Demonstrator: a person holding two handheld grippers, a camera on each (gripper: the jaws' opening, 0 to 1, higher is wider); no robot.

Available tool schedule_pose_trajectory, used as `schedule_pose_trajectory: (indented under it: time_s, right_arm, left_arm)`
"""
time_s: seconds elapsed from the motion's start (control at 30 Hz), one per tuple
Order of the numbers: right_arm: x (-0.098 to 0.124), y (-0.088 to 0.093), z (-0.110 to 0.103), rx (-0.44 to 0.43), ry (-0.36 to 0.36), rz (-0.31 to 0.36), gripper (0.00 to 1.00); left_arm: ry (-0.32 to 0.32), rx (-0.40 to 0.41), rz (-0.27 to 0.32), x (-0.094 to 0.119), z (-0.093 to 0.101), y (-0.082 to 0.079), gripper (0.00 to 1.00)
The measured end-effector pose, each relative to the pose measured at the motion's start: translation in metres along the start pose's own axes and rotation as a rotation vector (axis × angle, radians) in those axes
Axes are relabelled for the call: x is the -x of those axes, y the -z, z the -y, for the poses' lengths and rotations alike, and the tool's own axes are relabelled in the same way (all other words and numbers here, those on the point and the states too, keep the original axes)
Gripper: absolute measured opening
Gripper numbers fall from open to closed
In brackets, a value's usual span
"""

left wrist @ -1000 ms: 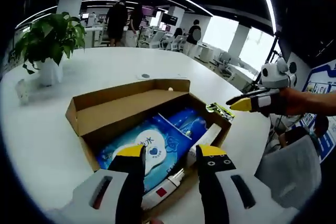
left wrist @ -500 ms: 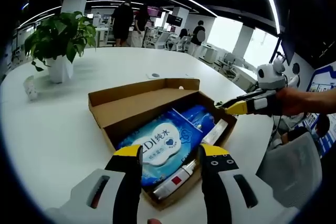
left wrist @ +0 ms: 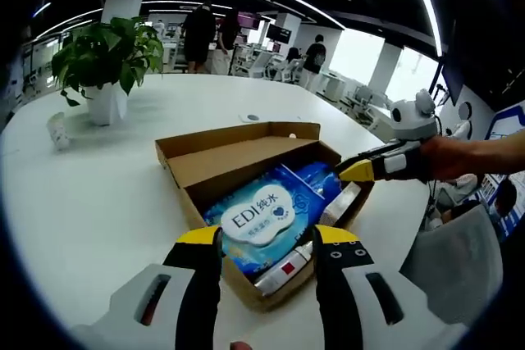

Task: Operate the shoe box by opening the lid, removing the specified soft item, and placing it in the target area until the item is outside and the box remains undamaged.

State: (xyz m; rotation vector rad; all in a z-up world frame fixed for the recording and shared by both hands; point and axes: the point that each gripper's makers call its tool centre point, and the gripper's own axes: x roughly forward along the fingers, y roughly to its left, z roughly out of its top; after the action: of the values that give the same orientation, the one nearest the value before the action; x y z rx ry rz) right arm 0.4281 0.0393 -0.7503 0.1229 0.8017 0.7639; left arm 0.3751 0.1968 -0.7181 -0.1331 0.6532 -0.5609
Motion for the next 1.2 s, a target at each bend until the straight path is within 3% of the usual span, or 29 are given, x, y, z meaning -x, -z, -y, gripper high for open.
schedule_pose_trajectory:
  time_s: [0.6,1.07,1.2]
  right_arm:
    - [-0.051,0.001,-0.007,0.008,0.014,-0.062,0.25]
    - [-0.057,0.011,-0.019,0.023,0.041,-0.113,0.19]
    - [-0.054,0.012,-0.016,0.029,0.066,-0.116,0.08]
  left_arm:
    - [-0.025,0.035,0.026,0.021,-0.011,0.006,0.45]
    - [-0.035,0.051,0.039,0.033,-0.016,0.011,0.44]
    - [-0.035,0.059,0.047,0.034,-0.017,0.012,0.44]
